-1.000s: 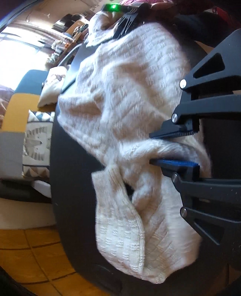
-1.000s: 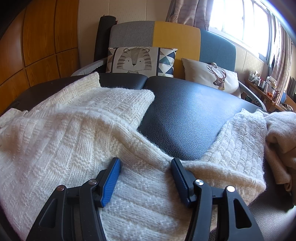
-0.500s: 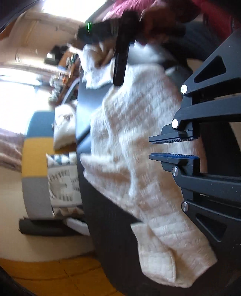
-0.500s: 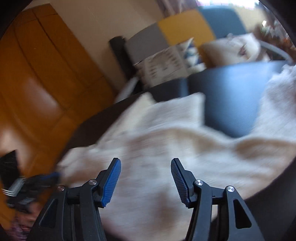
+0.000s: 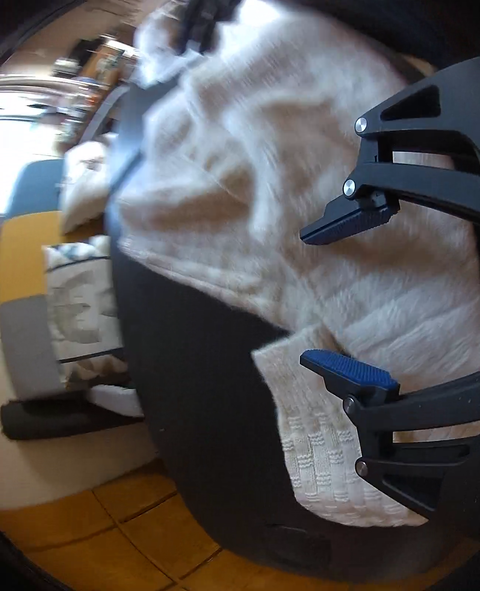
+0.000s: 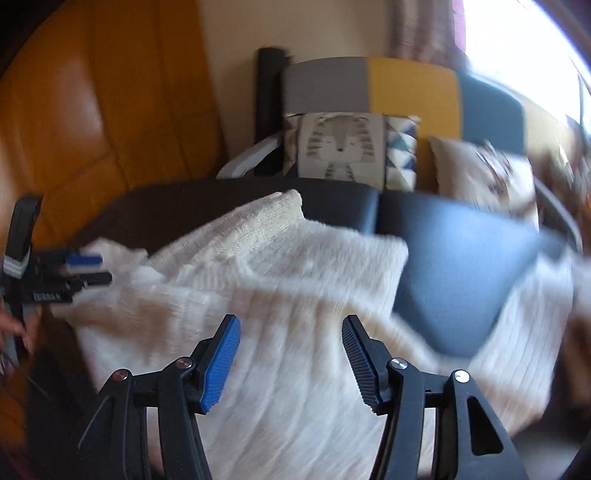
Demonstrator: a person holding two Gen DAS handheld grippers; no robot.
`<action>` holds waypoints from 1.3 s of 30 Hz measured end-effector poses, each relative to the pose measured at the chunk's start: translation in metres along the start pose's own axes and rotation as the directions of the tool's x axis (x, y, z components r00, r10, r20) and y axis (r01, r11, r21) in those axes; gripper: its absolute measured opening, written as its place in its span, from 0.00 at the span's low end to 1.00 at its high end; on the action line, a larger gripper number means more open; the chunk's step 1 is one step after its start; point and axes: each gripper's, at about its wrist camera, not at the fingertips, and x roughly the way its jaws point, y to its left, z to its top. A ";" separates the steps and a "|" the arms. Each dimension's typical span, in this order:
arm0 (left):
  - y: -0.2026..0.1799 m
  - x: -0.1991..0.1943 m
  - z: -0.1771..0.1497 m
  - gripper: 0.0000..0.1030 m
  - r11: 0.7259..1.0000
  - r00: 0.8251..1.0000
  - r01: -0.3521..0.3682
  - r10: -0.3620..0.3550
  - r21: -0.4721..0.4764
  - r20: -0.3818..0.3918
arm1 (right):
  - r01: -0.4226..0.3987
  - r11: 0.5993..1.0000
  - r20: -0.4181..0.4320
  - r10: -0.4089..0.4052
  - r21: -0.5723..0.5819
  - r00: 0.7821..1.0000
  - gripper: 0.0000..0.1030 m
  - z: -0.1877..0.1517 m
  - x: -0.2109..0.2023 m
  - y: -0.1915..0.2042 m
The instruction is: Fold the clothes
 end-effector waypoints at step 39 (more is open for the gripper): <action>-0.037 -0.039 -0.075 0.24 0.994 0.945 -0.080 0.053 0.073 0.323 | -0.075 0.989 0.003 0.076 -0.127 0.997 0.11 -0.047 -0.014 0.034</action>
